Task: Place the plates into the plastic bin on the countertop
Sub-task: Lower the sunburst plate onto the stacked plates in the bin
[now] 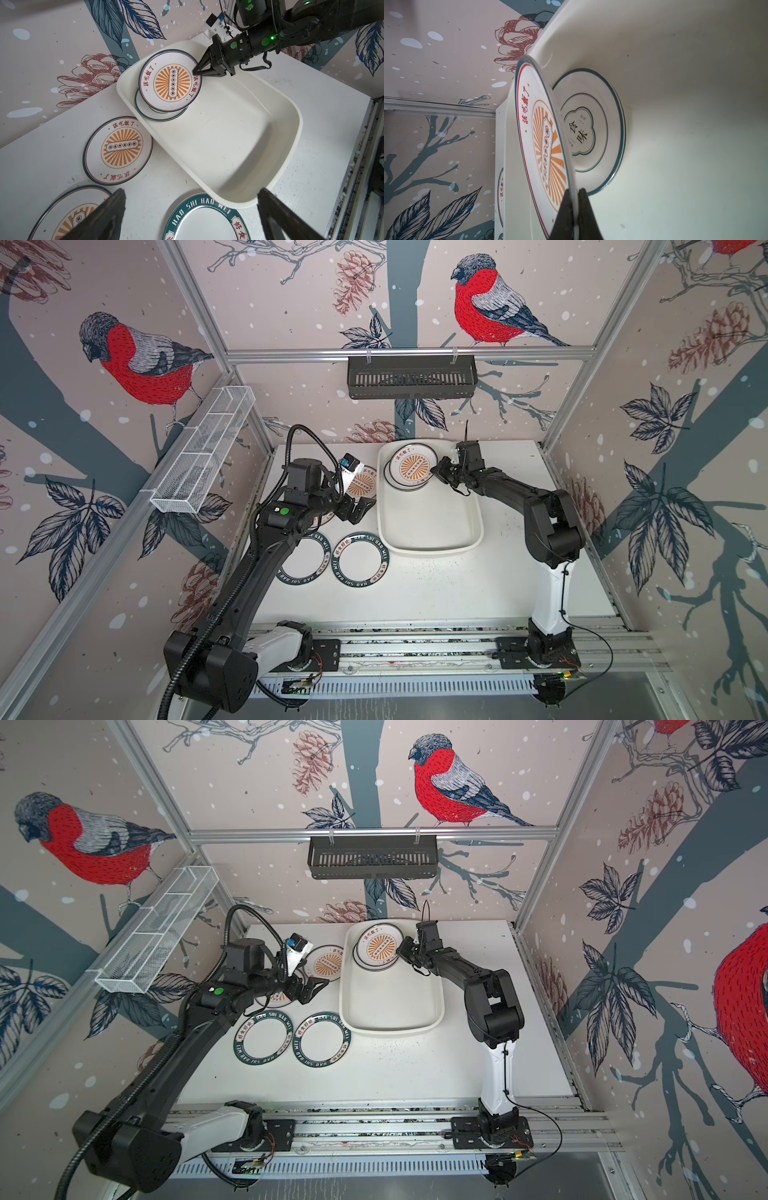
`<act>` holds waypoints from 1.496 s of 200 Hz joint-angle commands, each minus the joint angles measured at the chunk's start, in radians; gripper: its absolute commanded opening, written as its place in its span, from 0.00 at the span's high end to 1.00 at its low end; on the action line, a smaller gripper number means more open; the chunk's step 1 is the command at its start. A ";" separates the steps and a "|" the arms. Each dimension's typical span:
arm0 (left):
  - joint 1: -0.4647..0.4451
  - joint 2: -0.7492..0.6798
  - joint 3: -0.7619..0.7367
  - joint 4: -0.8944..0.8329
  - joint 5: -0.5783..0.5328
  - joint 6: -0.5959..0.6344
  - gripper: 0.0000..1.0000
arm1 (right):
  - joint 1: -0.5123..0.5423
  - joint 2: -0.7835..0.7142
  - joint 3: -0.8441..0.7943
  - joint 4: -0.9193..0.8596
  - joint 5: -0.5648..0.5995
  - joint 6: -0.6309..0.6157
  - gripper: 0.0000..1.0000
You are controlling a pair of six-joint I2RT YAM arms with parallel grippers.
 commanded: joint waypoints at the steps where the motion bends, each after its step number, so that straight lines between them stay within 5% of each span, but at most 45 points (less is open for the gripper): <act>1: 0.000 -0.002 -0.001 0.015 0.030 0.011 0.02 | 0.001 0.037 0.047 0.014 -0.003 0.024 0.98; 132: -0.001 0.014 0.005 0.010 0.042 0.022 0.02 | 0.006 0.150 0.135 -0.038 -0.022 0.027 0.93; 299: -0.001 0.025 0.015 0.013 0.047 0.020 0.02 | 0.012 0.144 0.189 -0.182 0.026 -0.044 0.70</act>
